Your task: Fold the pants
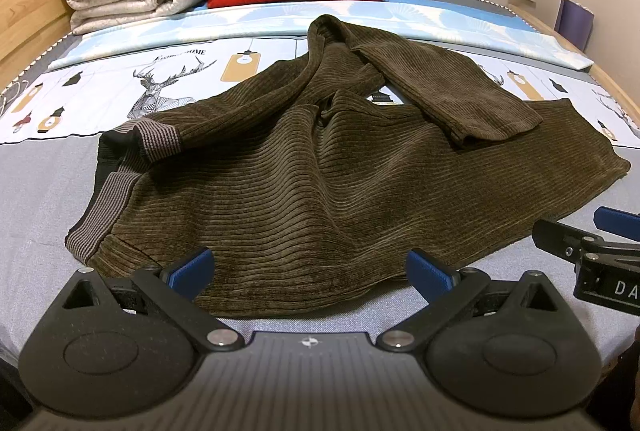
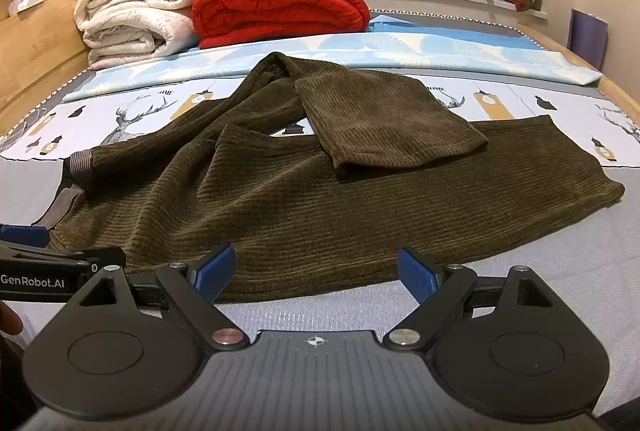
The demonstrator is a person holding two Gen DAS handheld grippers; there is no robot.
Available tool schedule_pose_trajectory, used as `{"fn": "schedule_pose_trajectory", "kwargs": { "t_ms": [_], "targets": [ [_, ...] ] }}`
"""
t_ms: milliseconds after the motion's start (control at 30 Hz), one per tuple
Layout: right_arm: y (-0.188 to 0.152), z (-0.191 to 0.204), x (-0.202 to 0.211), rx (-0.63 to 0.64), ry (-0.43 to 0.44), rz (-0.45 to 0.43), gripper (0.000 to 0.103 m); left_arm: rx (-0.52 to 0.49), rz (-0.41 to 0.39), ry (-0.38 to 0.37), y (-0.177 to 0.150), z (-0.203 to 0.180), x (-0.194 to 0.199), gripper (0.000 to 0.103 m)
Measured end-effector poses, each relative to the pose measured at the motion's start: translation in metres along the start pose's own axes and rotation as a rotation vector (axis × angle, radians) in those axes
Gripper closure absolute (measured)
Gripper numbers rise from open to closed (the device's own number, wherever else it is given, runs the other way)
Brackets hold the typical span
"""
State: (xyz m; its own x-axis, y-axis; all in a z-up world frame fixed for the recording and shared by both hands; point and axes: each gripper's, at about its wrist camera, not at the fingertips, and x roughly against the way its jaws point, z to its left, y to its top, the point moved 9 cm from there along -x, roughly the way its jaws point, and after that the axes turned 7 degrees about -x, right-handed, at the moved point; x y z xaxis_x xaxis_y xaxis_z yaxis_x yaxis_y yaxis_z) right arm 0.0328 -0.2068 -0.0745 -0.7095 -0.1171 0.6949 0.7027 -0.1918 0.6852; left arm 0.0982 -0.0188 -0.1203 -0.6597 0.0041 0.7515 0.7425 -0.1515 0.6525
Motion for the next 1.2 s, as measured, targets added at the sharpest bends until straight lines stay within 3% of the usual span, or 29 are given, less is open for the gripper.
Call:
{"fn": "schedule_pose_trajectory", "kwargs": {
  "t_ms": [933,1067,1100,1167,1200],
  "targets": [
    [-0.001,0.002,-0.001,0.01,-0.007,0.006,0.014,-0.005,-0.001,-0.004,0.002,-0.002,0.001,0.001],
    [0.002,0.002,-0.001,0.01,-0.013,-0.002,0.015,-0.013,-0.06,0.033,0.01,0.003,0.011,0.001],
    [0.005,0.001,0.0,0.005,-0.015,-0.013,0.015,-0.012,-0.092,0.039,0.016,0.007,0.016,0.002],
    [0.014,-0.007,0.005,-0.021,-0.014,-0.046,0.017,-0.01,-0.141,0.026,0.03,0.02,0.025,0.015],
    [0.02,-0.012,0.008,-0.035,-0.015,-0.067,0.017,-0.003,-0.155,0.015,0.038,0.028,0.029,0.032]
  ]
}}
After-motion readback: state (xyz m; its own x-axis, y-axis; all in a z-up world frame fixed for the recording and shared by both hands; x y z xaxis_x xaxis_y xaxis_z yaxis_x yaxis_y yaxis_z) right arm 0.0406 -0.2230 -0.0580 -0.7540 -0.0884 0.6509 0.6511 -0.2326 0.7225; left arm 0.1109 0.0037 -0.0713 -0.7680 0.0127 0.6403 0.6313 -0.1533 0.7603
